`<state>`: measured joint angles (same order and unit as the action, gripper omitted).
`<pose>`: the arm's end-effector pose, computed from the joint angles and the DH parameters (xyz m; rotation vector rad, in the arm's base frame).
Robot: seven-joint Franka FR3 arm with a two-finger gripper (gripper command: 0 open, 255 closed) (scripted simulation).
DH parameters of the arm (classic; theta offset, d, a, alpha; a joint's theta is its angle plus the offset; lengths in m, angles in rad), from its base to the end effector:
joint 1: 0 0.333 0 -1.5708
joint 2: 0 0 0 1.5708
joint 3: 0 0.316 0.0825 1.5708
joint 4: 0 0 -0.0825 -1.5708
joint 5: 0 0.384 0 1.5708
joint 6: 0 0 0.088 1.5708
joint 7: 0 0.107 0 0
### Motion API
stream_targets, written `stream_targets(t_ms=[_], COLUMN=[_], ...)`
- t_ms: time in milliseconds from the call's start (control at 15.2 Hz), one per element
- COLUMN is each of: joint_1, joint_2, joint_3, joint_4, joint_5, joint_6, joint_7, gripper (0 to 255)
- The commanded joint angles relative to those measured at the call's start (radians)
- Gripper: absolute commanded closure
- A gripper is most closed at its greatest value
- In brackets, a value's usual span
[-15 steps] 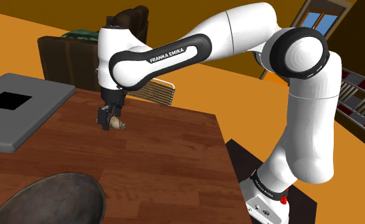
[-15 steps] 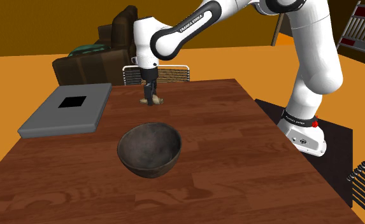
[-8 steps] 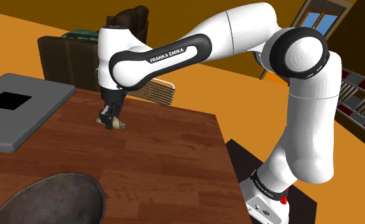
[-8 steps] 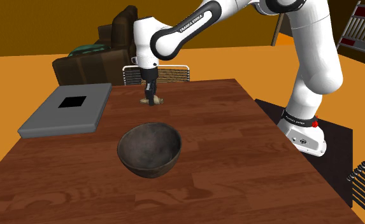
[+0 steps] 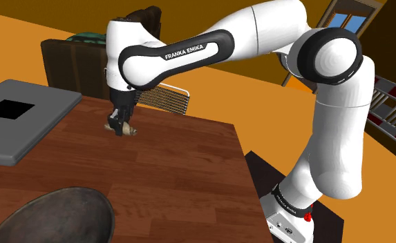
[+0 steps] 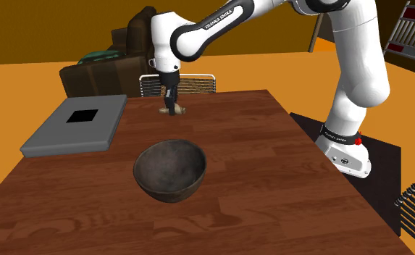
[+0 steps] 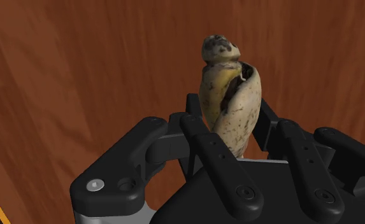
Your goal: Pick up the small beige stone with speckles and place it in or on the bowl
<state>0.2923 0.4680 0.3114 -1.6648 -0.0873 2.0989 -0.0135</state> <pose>0.5660 0.3573 0.3456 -2.9311 -0.9567 0.0436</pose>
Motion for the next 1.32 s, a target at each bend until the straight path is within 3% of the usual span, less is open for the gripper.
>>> stream_targets(t_ms=[0, 1254], joint_1=[0.001, -0.001], joint_2=[-0.008, -0.078], joint_3=[0.002, 0.015], joint_4=[0.014, 0.173], joint_5=[0.003, 0.026], joint_6=[-0.022, -0.247], joint_7=[0.0, -0.005], gripper=[255, 255])
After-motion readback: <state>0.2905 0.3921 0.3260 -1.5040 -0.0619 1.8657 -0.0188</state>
